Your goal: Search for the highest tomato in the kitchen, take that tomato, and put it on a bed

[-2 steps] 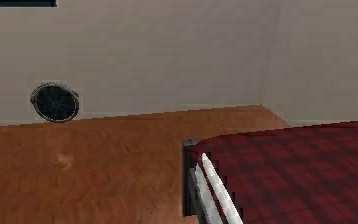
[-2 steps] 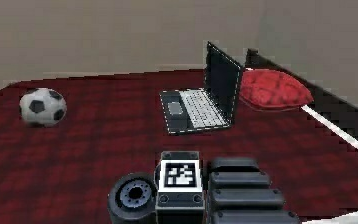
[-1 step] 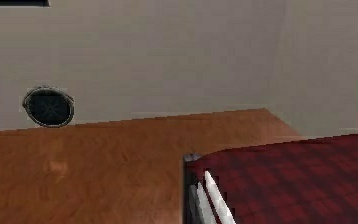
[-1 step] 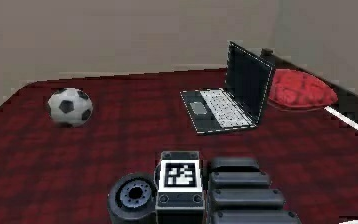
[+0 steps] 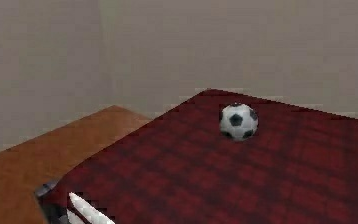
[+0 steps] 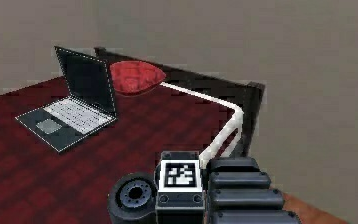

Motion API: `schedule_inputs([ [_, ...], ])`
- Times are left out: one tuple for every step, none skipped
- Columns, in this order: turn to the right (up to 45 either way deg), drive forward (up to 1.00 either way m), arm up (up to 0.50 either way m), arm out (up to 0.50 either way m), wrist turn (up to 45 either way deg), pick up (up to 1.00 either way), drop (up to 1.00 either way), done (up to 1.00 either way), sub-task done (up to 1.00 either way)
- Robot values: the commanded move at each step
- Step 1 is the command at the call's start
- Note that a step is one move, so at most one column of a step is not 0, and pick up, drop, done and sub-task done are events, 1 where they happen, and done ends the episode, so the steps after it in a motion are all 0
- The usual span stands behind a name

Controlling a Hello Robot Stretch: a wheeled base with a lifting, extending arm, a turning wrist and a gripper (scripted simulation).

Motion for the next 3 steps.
schedule_inputs([
  [45.0,0.00,0.00,0.00,0.0,0.00,0.00,0.00,0.00],
  [45.0,0.00,0.00,0.00,0.0,0.00,0.00,0.00,0.00],
  [33.0,0.00,0.00,0.00,0.0,0.00,0.00,0.00,0.00],
])
